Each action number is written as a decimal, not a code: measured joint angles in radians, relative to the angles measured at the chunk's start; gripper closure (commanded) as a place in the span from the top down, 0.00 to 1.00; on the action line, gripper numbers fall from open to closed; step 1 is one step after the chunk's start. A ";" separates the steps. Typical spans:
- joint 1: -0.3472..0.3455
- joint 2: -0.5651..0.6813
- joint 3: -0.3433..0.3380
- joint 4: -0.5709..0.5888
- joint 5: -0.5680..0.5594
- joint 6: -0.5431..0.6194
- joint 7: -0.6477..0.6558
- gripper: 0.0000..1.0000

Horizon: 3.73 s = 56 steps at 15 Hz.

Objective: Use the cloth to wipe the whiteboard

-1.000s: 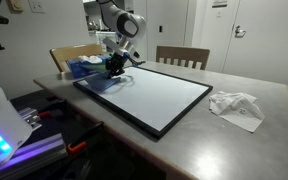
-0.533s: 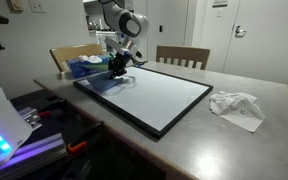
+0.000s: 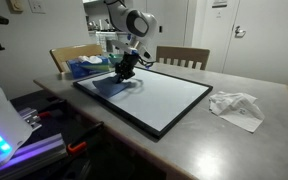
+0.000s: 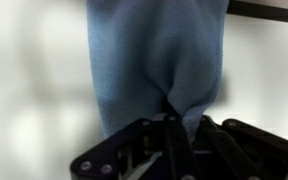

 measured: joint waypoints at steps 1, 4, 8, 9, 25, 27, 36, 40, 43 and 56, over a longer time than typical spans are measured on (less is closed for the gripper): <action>-0.003 0.000 -0.008 0.000 -0.014 -0.007 0.000 0.02; -0.019 0.000 -0.028 0.000 -0.041 -0.017 -0.004 0.02; -0.062 0.000 -0.049 0.001 -0.050 -0.025 -0.018 0.02; -0.077 0.001 -0.051 0.001 -0.048 -0.031 -0.019 0.08; -0.120 0.000 -0.082 0.003 -0.069 -0.034 -0.061 0.02; -0.136 0.000 -0.086 0.003 -0.085 -0.034 -0.093 0.02; -0.239 0.015 -0.125 0.026 -0.095 -0.055 -0.172 0.02; -0.289 0.038 -0.152 0.059 -0.095 -0.091 -0.179 0.02; -0.320 0.059 -0.168 0.090 -0.095 -0.119 -0.178 0.02; -0.283 0.141 -0.204 0.240 -0.259 -0.168 0.022 0.02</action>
